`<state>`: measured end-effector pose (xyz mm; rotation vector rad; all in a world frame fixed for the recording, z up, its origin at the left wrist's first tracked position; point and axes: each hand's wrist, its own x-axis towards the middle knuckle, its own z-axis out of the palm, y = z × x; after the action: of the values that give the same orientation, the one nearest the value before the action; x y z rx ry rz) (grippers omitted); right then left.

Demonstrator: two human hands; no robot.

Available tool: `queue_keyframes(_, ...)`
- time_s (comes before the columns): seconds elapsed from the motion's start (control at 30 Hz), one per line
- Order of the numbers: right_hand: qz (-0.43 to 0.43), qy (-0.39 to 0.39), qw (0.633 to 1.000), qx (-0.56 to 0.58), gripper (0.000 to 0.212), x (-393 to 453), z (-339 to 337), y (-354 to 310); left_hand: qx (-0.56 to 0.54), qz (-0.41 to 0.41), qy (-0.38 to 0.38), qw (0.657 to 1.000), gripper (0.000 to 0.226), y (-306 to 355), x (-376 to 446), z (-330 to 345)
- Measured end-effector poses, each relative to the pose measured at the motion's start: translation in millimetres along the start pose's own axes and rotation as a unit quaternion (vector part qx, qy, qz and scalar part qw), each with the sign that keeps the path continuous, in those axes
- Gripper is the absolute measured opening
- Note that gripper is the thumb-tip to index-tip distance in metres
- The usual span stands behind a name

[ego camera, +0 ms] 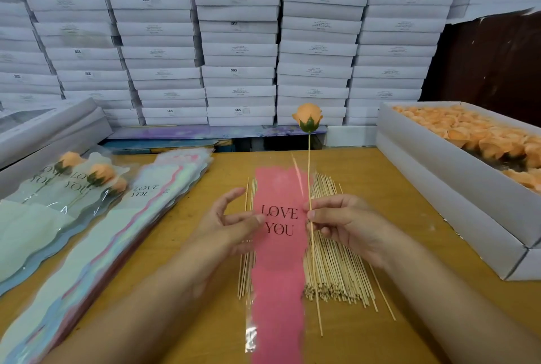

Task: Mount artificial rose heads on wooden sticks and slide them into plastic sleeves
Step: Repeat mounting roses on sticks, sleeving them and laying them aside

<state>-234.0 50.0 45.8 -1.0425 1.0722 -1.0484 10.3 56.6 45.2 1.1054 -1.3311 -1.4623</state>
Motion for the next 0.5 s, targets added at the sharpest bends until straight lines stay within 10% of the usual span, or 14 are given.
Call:
queue_keyframes(0.23, -0.002, -0.030, 1.000, -0.008, 0.014, -3.9, 4.2, -0.5, -0.012, -0.053, -0.017, 0.998, 0.017, 9.7, 18.6, 13.7)
queue_keyframes(0.5, 0.008, -0.028, 1.000, 0.010, 0.011, -1.3, 8.2, 4.3, -0.064, -0.084, -0.023, 0.994, 0.009, -1.0, 21.7, 18.3)
